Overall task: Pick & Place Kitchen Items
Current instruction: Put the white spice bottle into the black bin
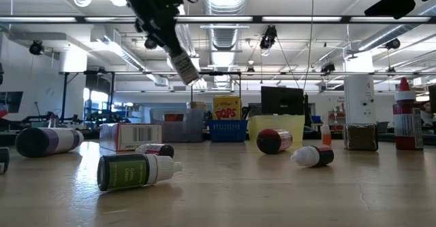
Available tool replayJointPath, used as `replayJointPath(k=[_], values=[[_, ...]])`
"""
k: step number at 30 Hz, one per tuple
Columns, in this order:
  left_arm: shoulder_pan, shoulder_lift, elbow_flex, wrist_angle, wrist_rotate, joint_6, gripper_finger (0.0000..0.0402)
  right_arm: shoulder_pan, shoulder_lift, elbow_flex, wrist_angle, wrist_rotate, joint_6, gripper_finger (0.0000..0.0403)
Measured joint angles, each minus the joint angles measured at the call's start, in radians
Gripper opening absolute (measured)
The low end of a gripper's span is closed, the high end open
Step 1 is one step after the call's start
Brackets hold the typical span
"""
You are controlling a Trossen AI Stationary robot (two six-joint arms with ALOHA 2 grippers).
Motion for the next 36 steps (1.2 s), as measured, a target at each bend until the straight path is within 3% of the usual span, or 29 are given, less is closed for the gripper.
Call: replayJointPath(k=[5, 19, 36], values=[[0.053, 0.106, 0.092, -0.028, 0.081, 0.034, 0.0218, 0.0, 0.0, 0.0, 0.0, 0.0, 0.0, 0.0364], [0.161, 0.331, 0.344, -0.189, 0.108, 0.035, 0.0218, 0.0, 0.0, 0.0, 0.0, 0.0, 0.0, 0.0364], [0.281, 0.414, 0.356, -0.221, 0.214, -0.071, 0.0218, 0.0, 0.0, 0.0, 0.0, 0.0, 0.0, 0.0364]])
